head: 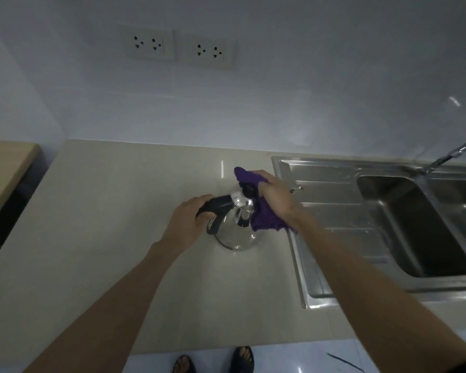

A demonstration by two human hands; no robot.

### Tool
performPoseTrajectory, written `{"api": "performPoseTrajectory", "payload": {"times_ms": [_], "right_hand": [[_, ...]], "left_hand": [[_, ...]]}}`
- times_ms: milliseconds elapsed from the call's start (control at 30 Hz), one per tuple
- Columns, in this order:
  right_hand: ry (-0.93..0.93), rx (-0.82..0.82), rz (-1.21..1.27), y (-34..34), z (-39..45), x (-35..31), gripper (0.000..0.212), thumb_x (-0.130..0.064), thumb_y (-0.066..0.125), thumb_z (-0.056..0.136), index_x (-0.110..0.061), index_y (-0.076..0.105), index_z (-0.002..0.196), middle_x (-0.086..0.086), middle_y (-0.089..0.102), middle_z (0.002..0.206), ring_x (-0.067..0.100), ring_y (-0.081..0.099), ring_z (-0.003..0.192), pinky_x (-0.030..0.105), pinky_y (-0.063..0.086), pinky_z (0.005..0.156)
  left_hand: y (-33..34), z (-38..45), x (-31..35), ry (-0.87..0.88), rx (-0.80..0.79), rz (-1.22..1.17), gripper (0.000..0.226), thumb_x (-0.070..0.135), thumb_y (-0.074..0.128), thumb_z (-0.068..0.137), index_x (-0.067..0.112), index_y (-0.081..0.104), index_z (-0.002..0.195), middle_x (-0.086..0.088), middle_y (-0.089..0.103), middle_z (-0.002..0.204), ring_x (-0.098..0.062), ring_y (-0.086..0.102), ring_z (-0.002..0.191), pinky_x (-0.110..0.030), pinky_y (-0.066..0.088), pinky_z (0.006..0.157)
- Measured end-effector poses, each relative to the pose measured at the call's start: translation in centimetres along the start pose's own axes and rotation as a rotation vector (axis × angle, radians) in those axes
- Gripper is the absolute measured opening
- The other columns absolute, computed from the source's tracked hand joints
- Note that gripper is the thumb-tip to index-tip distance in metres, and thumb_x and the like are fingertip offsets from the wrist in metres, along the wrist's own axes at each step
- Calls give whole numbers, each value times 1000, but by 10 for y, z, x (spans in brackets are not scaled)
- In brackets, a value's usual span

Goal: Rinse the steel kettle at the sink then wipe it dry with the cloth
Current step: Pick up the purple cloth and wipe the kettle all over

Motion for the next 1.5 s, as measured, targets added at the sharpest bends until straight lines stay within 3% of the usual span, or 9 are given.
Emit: {"api": "performPoseTrajectory", "payload": {"times_ms": [100, 233, 633, 800, 900, 1000, 1200, 1367, 1500], "right_hand": [[-232, 340, -182, 41, -44, 37, 63, -14, 36, 84, -27, 30, 146, 6, 38, 149, 29, 49, 120, 41, 41, 101], [-376, 420, -474, 94, -79, 43, 87, 9, 50, 83, -27, 11, 152, 4, -2, 161, 39, 24, 138, 50, 35, 110], [-570, 432, -496, 60, -65, 64, 71, 6, 53, 85, -21, 31, 147, 6, 14, 157, 31, 34, 124, 37, 37, 105], [-578, 400, -517, 63, -83, 86, 79, 11, 61, 80, -20, 31, 146, 7, 13, 156, 31, 32, 127, 41, 36, 106], [-644, 439, -569, 65, -76, 67, 75, 9, 60, 77, -18, 37, 143, 8, 18, 154, 36, 32, 128, 45, 36, 107], [-596, 485, -595, 77, -80, 85, 82, 9, 71, 71, -18, 37, 141, 11, 22, 150, 37, 33, 126, 44, 36, 105], [-546, 297, -828, 95, -103, 142, 101, 0, 86, 56, -29, 39, 140, 1, 15, 153, 36, 32, 126, 49, 44, 100], [-734, 441, -963, 70, -86, 128, 87, -9, 80, 66, -28, 38, 139, 3, 28, 147, 37, 33, 128, 54, 42, 98], [-910, 281, -1208, 74, -85, 150, 73, -14, 73, 71, -26, 47, 138, 0, 28, 148, 37, 32, 131, 51, 43, 99]], "left_hand": [[-4, 3, 1, -16, -75, -5, 46, 30, 57, 87, 9, 61, 128, -13, 68, 104, -28, 64, 92, -31, 48, 83], [-5, 2, 2, -40, -130, -32, 47, 28, 58, 90, 10, 57, 133, -15, 66, 110, -27, 62, 98, -35, 49, 91], [17, -52, 23, -87, -48, 42, 42, 36, 56, 92, 20, 59, 131, 2, 56, 85, -13, 55, 74, -23, 44, 67], [-8, -22, 43, -49, 15, 151, 39, 28, 47, 100, 13, 55, 64, 3, 45, 59, -10, 40, 57, -34, 39, 61], [-17, 20, 70, -26, -8, 45, 39, 33, 38, 104, 10, 69, 97, 3, 61, 91, -13, 54, 83, -20, 42, 76], [-2, 42, 83, 1, -130, 40, 52, 43, 41, 101, 2, 72, 92, -10, 73, 88, -22, 65, 83, -22, 44, 79], [8, 43, 74, 32, 15, 33, 24, 39, 68, 86, 20, 77, 98, 13, 69, 86, 8, 58, 79, 2, 36, 79], [10, 44, 70, 41, 39, -13, 25, 42, 69, 85, 23, 77, 97, 9, 75, 91, 0, 66, 85, -1, 39, 82], [13, 40, 69, 32, 67, -29, 28, 42, 67, 86, 20, 78, 98, 6, 76, 92, -4, 67, 87, -2, 40, 81]]}}
Point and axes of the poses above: each hand's wrist, its own z-axis towards the middle knuckle, its own y-axis out of the palm, x = y × z, the point moved 3 cm from there along z, towards the middle knuckle
